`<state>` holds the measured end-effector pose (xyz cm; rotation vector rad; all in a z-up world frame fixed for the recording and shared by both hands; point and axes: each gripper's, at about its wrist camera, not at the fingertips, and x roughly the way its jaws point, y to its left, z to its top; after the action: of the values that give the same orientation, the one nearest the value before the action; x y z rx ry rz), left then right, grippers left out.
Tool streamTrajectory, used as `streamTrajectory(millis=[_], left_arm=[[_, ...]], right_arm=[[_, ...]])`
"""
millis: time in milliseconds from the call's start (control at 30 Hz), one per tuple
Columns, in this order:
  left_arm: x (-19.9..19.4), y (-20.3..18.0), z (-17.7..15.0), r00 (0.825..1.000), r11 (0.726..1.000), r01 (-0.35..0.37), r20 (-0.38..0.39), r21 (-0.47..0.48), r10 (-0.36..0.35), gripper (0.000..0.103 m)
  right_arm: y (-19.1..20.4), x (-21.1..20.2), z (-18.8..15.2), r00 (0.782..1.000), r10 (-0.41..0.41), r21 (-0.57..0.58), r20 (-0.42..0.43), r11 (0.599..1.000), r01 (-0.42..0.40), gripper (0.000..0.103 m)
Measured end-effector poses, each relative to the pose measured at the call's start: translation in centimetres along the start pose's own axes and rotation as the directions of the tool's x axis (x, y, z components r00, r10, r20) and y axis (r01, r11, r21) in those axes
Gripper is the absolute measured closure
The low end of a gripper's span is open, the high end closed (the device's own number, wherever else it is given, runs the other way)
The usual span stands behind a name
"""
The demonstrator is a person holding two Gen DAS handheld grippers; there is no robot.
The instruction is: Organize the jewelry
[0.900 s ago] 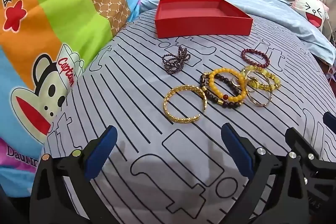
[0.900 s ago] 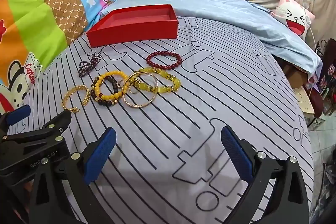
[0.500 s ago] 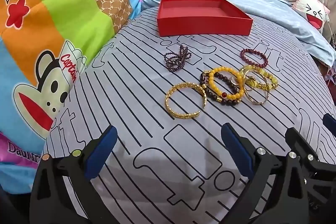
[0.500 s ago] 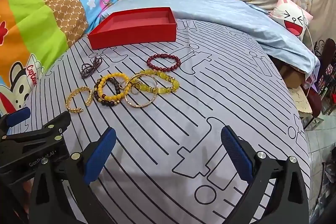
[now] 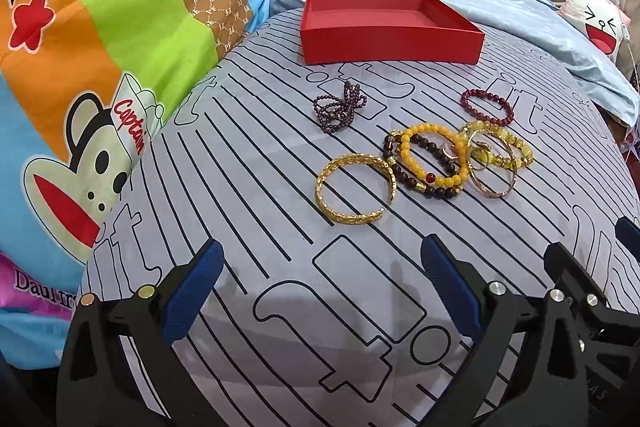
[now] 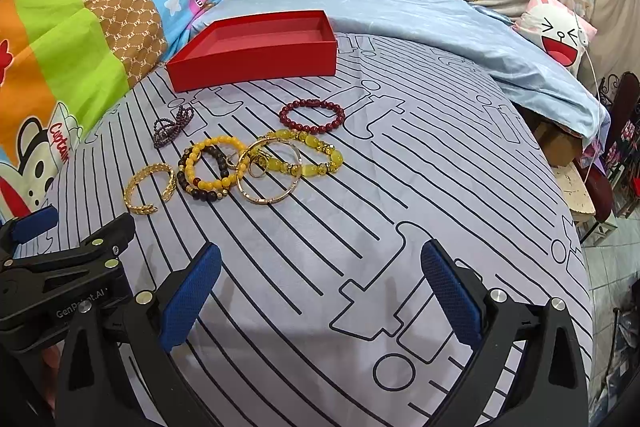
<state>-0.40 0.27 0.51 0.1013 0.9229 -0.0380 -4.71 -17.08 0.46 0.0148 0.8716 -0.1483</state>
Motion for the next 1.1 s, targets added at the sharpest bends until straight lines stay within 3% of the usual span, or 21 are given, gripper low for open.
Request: streamTrajectory(millis=[1100], left_arm=[[0.52,0.23,0.12,1.0,1.0,-0.001,-0.015,-0.003,0.001,0.009]], right_arm=[[-0.15,0.42,-0.07,1.0,0.008,0.007,-0.004,1.0,-0.008,0.006]])
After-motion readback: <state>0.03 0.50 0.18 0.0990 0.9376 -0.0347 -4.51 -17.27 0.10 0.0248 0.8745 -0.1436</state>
